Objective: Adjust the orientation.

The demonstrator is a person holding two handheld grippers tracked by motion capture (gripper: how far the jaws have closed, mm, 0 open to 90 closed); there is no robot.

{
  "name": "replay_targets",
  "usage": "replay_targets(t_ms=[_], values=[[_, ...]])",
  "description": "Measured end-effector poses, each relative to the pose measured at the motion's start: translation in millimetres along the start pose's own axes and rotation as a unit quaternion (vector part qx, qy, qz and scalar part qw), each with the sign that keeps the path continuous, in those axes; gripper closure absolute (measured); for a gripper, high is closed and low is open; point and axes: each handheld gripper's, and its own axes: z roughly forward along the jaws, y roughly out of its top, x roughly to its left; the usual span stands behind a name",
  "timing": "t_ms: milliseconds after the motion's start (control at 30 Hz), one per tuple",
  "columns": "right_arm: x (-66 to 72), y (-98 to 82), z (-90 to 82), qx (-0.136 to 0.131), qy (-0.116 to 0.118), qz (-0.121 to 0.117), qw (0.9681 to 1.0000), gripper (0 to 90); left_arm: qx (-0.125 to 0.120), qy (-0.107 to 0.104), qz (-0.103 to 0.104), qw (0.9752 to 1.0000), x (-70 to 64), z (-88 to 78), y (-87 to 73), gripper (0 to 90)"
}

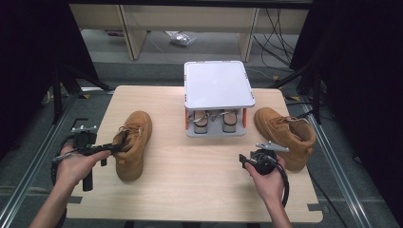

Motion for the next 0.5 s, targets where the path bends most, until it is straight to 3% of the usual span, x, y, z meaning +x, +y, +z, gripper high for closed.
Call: replay_targets(t_ms=[167,267,400,500], values=[[0.0,-0.5,-0.2,0.002,-0.001,-0.003,1.0000,49.9,-0.005,0.001,0.006,1.0000,3.4,-0.9,0.2,60.6],[-0.6,-0.6,0.2,0.001,-0.001,-0.001,1.0000,49.8,-0.011,0.007,0.023,0.9996,9.0,-0.8,-1.6,55.0],[-2.2,-1.7,0.3,0.005,-0.001,-0.002,1.0000,49.7,-0.044,-0.004,0.002,0.9990,11.9,0.1,-3.2,49.0],[-2.3,-2.1,1.2,0.006,0.001,-0.001,1.0000,49.6,-0.053,-0.005,0.007,0.9986,12.6,-2.3,-1.9,42.6]])
